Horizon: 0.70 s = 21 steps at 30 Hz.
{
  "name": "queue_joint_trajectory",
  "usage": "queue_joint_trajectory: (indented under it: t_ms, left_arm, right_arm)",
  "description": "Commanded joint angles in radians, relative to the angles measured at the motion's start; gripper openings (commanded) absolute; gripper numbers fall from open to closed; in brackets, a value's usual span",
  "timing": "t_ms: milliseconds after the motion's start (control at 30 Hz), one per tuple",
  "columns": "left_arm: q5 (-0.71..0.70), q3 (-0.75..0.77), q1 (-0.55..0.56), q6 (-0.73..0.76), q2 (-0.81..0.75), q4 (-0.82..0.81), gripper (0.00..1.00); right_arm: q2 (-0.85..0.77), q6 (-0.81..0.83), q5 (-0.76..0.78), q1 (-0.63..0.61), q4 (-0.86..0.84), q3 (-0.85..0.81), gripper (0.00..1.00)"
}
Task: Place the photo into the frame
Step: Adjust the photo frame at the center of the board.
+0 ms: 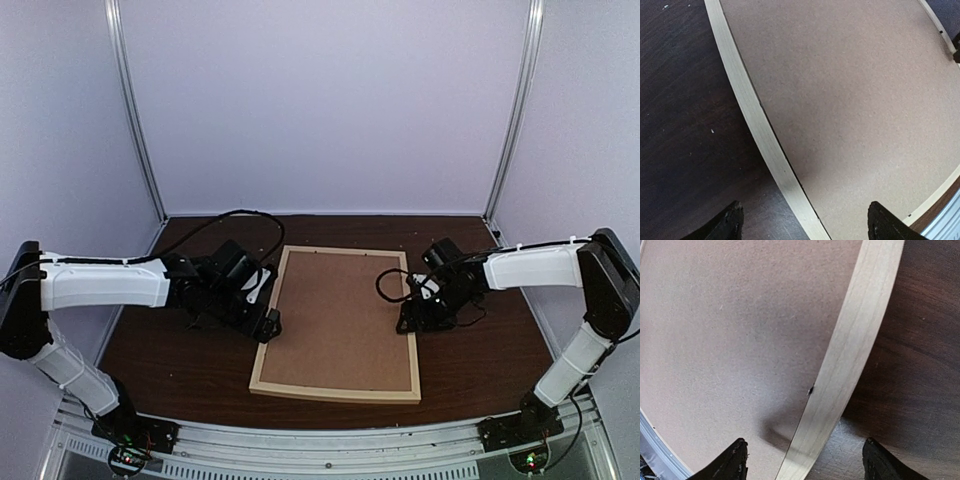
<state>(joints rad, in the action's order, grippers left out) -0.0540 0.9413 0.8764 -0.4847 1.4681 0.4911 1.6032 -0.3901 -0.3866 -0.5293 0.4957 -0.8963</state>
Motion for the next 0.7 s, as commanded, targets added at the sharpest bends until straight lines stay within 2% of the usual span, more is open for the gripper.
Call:
queue_joint_trajectory:
  t_ms: [0, 267, 667]
  left_arm:
    - [0.046, 0.056, -0.034, -0.018, 0.082, -0.003, 0.86]
    - [-0.007, 0.123, -0.034, 0.006, 0.208, 0.033, 0.82]
    - [-0.019, 0.106, -0.023, -0.001, 0.264, 0.036, 0.72]
  right_arm:
    - [0.023, 0.002, 0.089, -0.039, 0.035, -0.035, 0.77]
    - [0.047, -0.006, 0.151, -0.077, 0.05, -0.041, 0.74]
    - [0.061, 0.006, 0.206, -0.085, 0.073, -0.058, 0.7]
